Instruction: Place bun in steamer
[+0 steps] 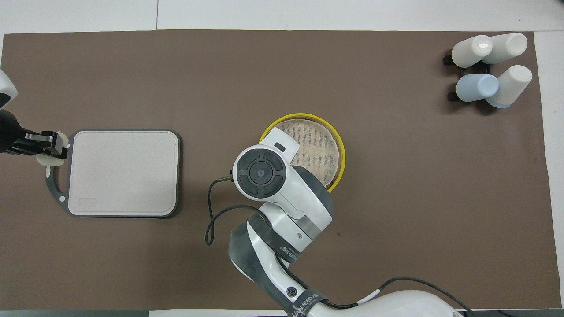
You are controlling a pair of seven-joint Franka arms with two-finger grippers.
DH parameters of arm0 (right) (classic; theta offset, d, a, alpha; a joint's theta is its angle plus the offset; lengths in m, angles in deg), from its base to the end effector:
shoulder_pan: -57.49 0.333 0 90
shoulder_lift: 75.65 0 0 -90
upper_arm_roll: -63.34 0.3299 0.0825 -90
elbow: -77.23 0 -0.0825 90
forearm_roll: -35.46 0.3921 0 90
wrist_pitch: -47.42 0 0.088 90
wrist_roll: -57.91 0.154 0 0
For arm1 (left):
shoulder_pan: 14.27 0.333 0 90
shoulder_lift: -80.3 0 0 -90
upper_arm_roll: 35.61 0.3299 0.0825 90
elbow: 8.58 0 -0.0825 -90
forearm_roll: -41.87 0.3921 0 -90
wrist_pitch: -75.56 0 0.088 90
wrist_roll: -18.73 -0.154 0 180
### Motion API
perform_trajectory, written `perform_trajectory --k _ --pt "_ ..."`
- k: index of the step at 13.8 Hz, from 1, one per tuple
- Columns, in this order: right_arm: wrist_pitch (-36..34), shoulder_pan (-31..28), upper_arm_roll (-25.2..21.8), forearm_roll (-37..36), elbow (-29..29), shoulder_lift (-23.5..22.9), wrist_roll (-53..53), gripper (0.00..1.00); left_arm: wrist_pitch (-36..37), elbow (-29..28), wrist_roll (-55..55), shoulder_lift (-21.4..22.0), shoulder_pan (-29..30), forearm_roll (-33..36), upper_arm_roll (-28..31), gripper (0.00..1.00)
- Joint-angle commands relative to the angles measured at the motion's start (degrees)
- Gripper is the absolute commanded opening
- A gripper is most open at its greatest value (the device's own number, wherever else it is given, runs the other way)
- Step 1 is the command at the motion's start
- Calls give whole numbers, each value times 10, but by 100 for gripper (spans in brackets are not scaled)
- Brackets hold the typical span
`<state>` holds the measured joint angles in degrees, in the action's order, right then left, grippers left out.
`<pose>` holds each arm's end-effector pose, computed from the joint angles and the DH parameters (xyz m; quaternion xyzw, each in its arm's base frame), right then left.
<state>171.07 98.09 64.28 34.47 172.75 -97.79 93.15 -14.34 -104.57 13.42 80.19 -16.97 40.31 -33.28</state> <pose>0.5180 0.4558 0.3546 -0.9969 -0.0585 -0.0437 0.0290 0.5526 -0.0078 0.5406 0.9973 -0.0488 -0.0534 0.0159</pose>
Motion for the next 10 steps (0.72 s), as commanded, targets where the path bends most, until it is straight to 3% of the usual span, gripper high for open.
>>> perform_trajectory --k 1,4,6,7,10 --pt "-55 -20 -1 -4 -45 2 -34 0 9 7 7 -2 -2 -11 2 28" --pt "-215 -78 -1 -15 -134 17 -123 0 7 7 7 -2 -2 -14 2 28" --pt "-309 -135 -1 -13 -141 69 -199 0 -4 3 42 -2 -7 -20 -1 28" --pt "-345 -167 -1 -12 -137 91 -234 0 -23 -3 88 -2 -30 -22 -13 28" --pt "-451 -283 -1 -13 -134 135 -386 0 -114 -15 328 -27 -173 -22 -20 28"
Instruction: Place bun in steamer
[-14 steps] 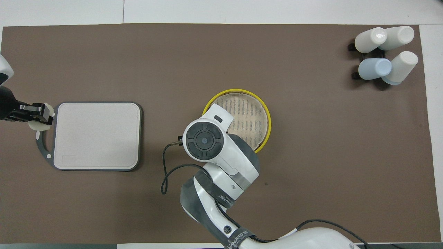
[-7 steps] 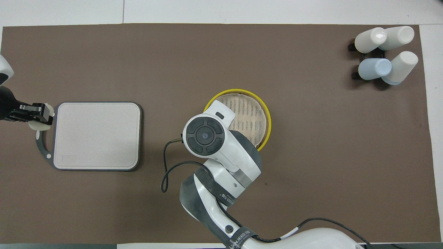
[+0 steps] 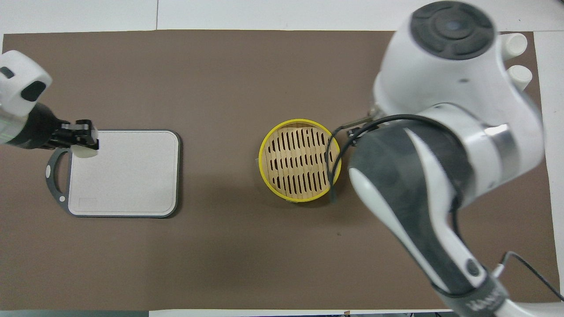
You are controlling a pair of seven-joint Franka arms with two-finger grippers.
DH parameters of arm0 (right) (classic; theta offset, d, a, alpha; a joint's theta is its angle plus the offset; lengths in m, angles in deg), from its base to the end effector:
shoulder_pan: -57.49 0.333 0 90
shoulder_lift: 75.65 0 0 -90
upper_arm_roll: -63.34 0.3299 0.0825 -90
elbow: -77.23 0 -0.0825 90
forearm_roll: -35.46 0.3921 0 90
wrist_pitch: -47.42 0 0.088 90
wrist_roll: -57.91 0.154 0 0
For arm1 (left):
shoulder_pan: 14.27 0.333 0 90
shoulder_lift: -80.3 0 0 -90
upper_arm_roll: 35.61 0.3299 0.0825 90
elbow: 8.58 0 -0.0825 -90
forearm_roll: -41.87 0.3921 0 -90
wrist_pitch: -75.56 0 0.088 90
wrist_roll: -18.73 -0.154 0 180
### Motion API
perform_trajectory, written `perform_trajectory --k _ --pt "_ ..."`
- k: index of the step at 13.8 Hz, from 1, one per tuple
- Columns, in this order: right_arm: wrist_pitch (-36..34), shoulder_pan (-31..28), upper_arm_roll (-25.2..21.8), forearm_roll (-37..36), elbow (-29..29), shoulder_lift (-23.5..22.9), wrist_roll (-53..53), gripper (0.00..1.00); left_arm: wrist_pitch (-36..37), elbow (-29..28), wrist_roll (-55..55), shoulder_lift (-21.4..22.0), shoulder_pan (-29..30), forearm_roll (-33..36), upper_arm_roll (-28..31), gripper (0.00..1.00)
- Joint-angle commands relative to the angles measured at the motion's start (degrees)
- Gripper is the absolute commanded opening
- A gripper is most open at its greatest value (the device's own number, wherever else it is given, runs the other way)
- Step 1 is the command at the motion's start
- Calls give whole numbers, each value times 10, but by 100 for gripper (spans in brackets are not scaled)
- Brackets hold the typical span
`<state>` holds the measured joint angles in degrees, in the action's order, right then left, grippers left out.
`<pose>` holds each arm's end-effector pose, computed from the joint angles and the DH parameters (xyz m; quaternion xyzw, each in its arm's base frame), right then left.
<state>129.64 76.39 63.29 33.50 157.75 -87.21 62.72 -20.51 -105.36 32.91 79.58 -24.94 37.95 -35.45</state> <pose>0.5716 0.1893 0.5412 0.9888 0.1209 -0.0806 0.0344 0.5590 -0.1137 0.5366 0.9987 0.0360 -0.0194 0.0305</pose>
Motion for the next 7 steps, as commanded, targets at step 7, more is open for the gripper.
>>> perform_trajectory --k 7 --pt "-52 -210 8 -11 67 66 -263 0 -327 -37 389 -202 -310 9 5 30"
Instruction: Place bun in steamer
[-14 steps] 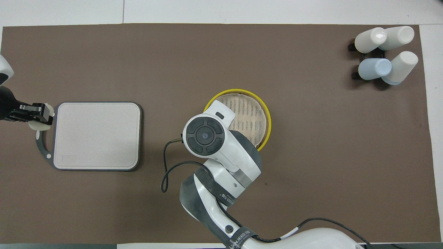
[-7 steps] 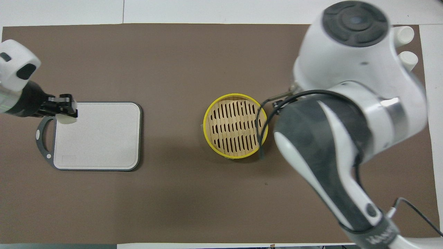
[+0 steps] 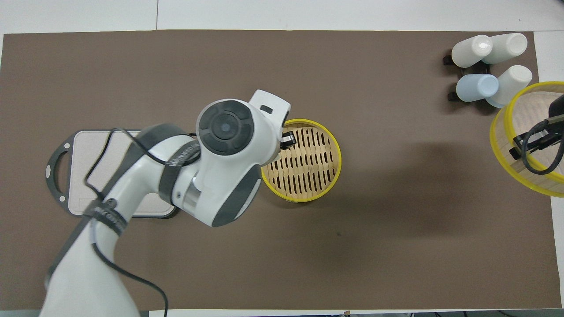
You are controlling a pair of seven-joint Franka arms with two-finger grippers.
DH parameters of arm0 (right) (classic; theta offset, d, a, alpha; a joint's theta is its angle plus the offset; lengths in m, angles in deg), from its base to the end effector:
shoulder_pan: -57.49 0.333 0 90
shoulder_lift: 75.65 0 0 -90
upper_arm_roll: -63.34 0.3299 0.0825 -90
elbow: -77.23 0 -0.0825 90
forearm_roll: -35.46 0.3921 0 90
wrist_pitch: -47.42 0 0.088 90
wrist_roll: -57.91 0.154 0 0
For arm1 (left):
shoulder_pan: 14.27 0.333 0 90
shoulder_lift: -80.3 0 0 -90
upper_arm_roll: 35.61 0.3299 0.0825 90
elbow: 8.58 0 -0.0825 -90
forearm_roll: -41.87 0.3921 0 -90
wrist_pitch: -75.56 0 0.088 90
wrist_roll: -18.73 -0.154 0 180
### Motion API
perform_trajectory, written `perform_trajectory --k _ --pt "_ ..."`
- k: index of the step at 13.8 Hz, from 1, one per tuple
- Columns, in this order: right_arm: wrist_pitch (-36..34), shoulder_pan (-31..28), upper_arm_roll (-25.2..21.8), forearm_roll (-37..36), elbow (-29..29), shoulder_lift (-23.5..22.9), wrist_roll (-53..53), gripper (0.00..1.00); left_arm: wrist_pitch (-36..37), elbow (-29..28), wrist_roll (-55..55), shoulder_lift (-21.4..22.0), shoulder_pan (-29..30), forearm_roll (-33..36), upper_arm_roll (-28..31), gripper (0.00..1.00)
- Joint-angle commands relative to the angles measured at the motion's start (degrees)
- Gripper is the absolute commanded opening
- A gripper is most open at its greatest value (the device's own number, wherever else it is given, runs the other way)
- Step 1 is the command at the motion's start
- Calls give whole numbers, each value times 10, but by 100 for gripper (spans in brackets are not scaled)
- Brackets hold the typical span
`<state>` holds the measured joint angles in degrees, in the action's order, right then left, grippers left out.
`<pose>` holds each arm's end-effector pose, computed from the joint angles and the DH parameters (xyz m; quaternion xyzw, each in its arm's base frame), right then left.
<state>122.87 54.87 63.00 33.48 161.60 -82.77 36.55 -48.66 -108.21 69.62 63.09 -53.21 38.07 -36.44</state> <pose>0.5579 -0.0346 0.5502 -0.9776 -0.1563 0.1401 0.0122 0.5126 -0.4325 0.3791 0.9909 0.1138 0.0234 0.0673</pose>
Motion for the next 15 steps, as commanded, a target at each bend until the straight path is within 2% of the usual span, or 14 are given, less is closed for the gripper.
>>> perform_trajectory --k 1,4,5,6,7,8,11,12,15 --pt "25 6 10 -17 37 25 1 0 -68 -12 30 -52 -41 8 14 30" --pt "72 5 10 -23 41 25 8 0 -92 -15 32 -67 -43 9 14 31" --pt "83 6 10 -24 41 25 18 0 -104 -25 32 -68 -43 8 14 37" --pt "93 6 10 -23 42 24 31 0 -109 -28 32 -68 -43 9 14 51" --pt "95 6 10 -23 42 24 36 0 -108 -29 32 -68 -44 9 14 72" --pt "97 6 10 -23 41 24 38 0 -104 -29 33 -67 -44 8 14 99" --pt "100 12 12 -21 41 23 50 0 -83 -28 54 -53 -41 8 14 100" --pt "110 16 18 -15 44 23 72 0 -56 -29 48 -29 -32 7 13 100" --pt "167 123 19 -8 65 19 203 0 53 -22 23 52 31 1 12 100"
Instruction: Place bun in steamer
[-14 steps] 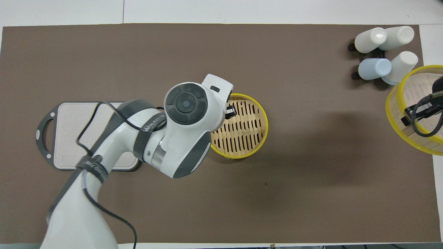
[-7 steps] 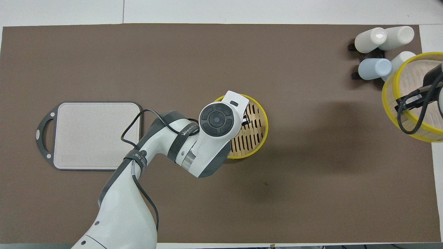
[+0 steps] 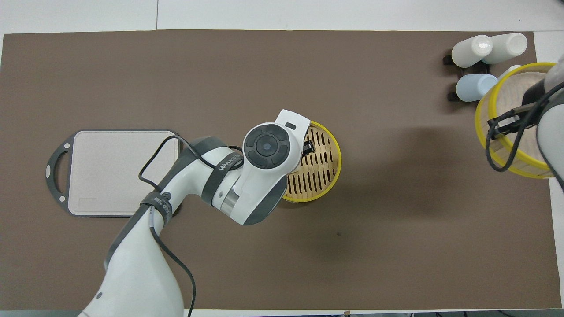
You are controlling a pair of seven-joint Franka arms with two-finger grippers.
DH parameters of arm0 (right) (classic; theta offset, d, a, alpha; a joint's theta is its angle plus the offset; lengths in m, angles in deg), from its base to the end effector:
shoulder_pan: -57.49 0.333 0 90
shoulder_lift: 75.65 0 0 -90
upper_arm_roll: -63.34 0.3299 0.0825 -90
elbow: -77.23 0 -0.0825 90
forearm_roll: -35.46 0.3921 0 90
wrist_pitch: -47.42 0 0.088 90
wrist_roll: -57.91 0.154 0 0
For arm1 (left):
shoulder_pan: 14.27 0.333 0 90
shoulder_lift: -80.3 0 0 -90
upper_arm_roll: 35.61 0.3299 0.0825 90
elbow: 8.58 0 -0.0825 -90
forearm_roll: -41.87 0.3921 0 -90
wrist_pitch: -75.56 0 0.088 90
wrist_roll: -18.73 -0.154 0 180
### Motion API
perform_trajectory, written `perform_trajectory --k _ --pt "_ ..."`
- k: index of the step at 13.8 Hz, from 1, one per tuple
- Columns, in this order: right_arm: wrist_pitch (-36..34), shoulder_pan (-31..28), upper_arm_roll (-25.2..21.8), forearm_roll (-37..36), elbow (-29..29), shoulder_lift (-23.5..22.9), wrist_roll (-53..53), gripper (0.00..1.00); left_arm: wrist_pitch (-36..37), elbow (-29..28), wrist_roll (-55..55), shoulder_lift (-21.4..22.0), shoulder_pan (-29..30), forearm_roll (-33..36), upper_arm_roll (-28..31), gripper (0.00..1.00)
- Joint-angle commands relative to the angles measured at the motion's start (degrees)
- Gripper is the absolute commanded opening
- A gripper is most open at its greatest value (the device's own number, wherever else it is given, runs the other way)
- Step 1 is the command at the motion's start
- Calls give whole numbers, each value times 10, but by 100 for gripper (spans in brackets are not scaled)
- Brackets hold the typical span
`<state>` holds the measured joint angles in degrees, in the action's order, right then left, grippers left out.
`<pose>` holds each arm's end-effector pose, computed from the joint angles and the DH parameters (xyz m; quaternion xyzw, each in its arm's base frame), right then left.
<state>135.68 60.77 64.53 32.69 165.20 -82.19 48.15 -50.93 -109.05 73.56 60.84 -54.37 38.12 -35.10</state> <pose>0.5865 0.0377 0.5403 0.9905 0.1242 -0.0555 0.0204 0.5160 -0.4333 0.3496 0.9867 0.1497 0.0199 0.0596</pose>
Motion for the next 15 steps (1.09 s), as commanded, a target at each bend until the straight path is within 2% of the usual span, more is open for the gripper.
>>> perform_trajectory --k 1,2,4,6,7,10,12,15 --pt "72 100 5 17 35 2 136 0 120 -7 -49 100 72 0 -2 100" --pt "114 137 5 51 40 -16 188 0 167 -4 -100 128 101 1 0 100" --pt "199 209 5 65 39 -57 274 0 241 2 -222 172 166 3 6 100" --pt "286 277 4 66 34 -100 359 0 302 18 -343 201 246 7 6 100" --pt "311 293 4 66 34 -113 380 0 333 33 -397 202 281 8 6 100" --pt "348 332 5 66 34 -147 420 0 378 58 -518 203 374 11 6 100" --pt "361 350 4 65 35 -162 432 0 382 61 -553 211 390 50 6 100" --pt "366 350 4 65 39 -169 432 0 390 61 -556 213 390 54 6 100"
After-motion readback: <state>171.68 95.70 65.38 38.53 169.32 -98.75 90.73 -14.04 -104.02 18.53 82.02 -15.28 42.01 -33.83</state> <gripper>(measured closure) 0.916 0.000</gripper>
